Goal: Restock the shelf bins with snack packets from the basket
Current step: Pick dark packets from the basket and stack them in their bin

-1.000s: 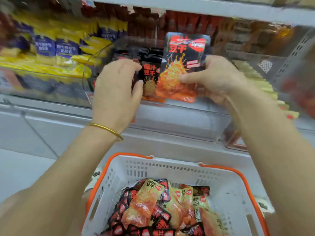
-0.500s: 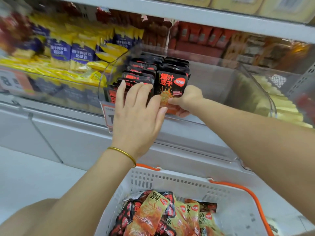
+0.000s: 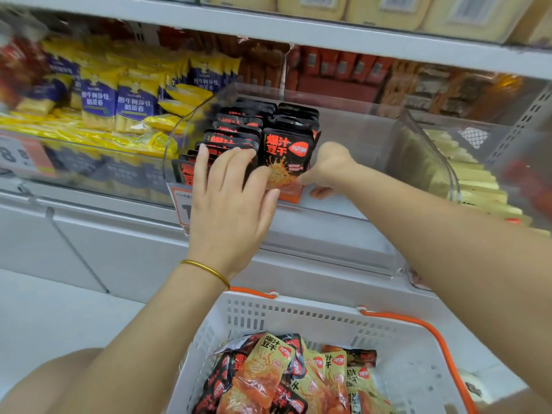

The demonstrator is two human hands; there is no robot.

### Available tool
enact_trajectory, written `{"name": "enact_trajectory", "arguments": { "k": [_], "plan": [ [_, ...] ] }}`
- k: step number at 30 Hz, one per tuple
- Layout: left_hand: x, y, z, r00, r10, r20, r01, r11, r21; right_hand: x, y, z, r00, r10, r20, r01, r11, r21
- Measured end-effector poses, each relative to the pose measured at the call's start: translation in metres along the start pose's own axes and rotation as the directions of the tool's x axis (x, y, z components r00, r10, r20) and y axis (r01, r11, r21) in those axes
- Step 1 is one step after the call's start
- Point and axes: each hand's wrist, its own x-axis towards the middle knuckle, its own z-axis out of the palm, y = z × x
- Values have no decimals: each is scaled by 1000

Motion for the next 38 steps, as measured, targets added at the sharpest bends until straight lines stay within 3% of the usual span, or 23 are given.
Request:
{"name": "enact_trajectory", "arguments": {
  "k": [4, 7, 9, 11, 13, 16, 19, 22, 27, 32, 34, 38],
  "plan": [
    [-9, 19, -20, 989, 94, -115, -101, 993, -56, -62, -3, -39, 953, -226, -200, 237, 971, 32],
    [-31, 36, -36, 987, 129, -94, -140, 983, -123, -128, 18, -40, 924, -343, -171, 372, 909, 186],
    [-53, 45, -34, 984, 162, 70, -148, 973, -177, -145, 49, -14, 950, -312, -10, 304, 918, 256],
    [-75, 49, -23, 932, 184, 313, -137, 977, -165, -145, 83, 28, 954, -186, 235, 134, 967, 218],
    [-87, 54, -14, 828, 165, 535, -118, 986, -121, -132, 123, 78, 905, -17, 425, -27, 995, 97],
    [-93, 53, 1, 671, 80, 737, -87, 996, -29, -119, 182, 146, 831, 143, 538, -109, 990, -94],
    [-93, 53, 12, 613, 51, 789, -78, 997, -4, -124, 225, 200, 819, 166, 549, 0, 957, -289],
    [-95, 56, 17, 588, 60, 807, -80, 997, -16, -138, 242, 234, 814, 161, 558, 19, 953, -302],
    [-95, 59, 25, 539, 97, 837, -101, 994, -50, -146, 251, 257, 831, 158, 533, -84, 983, -160],
    [-95, 65, 30, 495, 111, 862, -94, 993, -74, -138, 259, 245, 738, 231, 635, -362, 928, 84],
    [-97, 66, 31, 482, 114, 869, -89, 993, -81, -138, 261, 239, 740, 236, 630, -399, 908, 128],
    [-98, 66, 32, 453, 119, 884, -79, 993, -93, -120, 249, 199, 842, 75, 535, -179, 973, 146]
  ]
}}
